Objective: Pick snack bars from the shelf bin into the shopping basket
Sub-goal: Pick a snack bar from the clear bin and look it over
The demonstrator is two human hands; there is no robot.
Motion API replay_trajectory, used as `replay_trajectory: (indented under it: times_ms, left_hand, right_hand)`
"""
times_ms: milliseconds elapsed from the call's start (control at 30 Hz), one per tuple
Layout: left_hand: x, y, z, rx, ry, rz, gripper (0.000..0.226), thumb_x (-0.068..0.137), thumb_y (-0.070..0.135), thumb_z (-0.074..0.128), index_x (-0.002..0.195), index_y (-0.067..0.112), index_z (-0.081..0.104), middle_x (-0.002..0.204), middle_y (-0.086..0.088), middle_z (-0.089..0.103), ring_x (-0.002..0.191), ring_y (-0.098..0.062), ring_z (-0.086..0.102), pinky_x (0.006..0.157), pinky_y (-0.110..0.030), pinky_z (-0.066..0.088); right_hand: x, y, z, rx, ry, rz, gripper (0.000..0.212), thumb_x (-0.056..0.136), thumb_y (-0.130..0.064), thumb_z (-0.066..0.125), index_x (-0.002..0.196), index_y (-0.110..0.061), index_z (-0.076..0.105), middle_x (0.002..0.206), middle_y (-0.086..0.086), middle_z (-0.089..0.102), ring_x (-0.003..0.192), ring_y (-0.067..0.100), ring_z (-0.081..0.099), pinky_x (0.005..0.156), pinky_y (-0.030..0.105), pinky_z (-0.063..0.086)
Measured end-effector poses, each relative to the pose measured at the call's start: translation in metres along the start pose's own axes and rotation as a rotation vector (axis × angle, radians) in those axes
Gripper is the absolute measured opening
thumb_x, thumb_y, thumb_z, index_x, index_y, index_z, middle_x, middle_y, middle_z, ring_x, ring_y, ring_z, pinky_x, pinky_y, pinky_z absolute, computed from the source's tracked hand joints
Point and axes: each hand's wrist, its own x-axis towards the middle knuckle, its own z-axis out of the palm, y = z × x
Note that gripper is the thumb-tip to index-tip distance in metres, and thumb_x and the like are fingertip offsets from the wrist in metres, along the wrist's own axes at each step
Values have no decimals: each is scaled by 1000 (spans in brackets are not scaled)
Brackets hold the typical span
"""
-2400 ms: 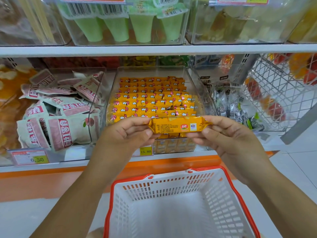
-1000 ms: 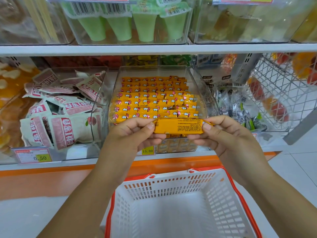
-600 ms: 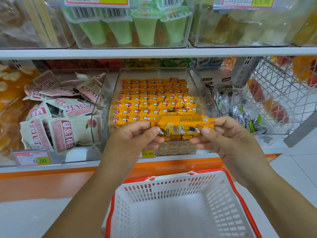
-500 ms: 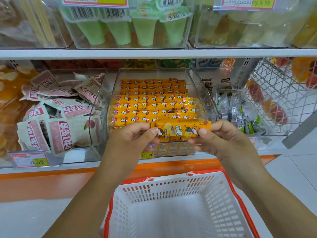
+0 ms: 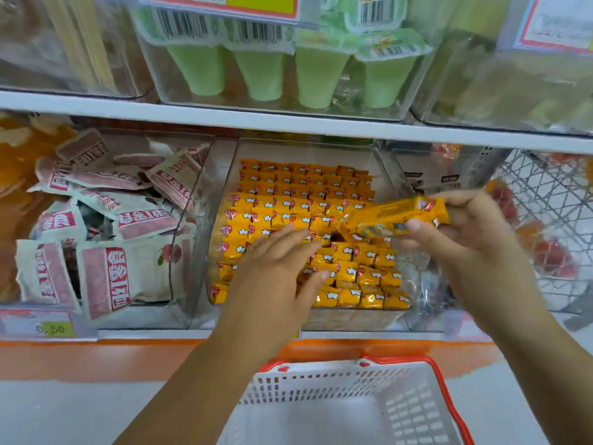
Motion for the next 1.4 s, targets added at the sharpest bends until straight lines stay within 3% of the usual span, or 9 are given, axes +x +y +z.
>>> replay_trajectory:
  times_ms: [100,233,567,733,867,1067,1200,1300,1400]
  left_hand:
    - [4,-6,4,92,-66,31,66,91,62,20,142,31,50,155,9,39,147,-12,26,122,-43,18]
    - [5,-12,6,166,-98,33,69,92,65,11,148,35,39,160,10,27,150,-11,16,122,-38,3]
    - [5,-16,4,176,-104,83,74,91,67,5,149,34,37,161,7,26,151,-13,12,122,-40,5]
    - [5,-16,6,162,-102,78,72,93,66,7,148,32,40,162,6,22,151,-13,12,122,-40,5]
    - [7,-14,7,153,-109,58,74,91,66,3,147,35,40,163,7,20,152,-12,6,121,-36,-4]
    - [6,-13,5,152,-108,43,77,88,67,0,147,37,39,162,8,21,152,-11,3,119,-34,-9]
    - [4,-8,-3,77,-77,-4,79,86,73,9,152,35,27,162,12,22,151,-5,7,117,-26,-10]
    - [-1,-2,-11,-88,-79,-74,76,89,70,30,155,36,15,161,15,23,149,-6,14,122,-28,10]
    - [-12,2,-18,-231,-36,-78,62,91,57,47,149,35,36,138,25,46,132,-6,40,106,-22,35]
  right_hand:
    - [32,-1,10,-344,-141,-4,25,85,-20,72,91,-35,53,92,-6,73,87,11,72,82,43,58]
    - [59,-6,22,-911,-429,-62,23,87,-33,71,98,-37,52,95,-18,58,86,3,58,71,18,46]
    - [89,29,46,-1235,-772,-9,24,98,-32,55,120,-27,65,114,1,48,107,19,50,95,36,44]
    - [78,26,62,-1056,-592,-115,25,96,-34,59,114,-19,68,108,-2,54,97,12,53,81,24,41]
    - [71,37,79,-1170,-527,-209,22,95,-33,60,112,-21,67,112,0,58,100,16,57,76,23,36]
    - [62,21,67,-985,-386,-257,9,102,-30,48,103,-24,54,67,-10,53,57,4,50,52,24,31]
    - [33,13,49,-743,-191,-353,16,99,-32,49,108,-24,59,90,-8,68,81,12,65,69,33,53]
    - [0,11,37,-438,-77,-326,10,96,-36,50,100,-42,56,106,-16,70,95,8,68,80,40,58]
    - [-29,9,32,-52,-29,-216,10,94,-23,50,92,-31,56,97,-9,73,89,13,71,76,32,59]
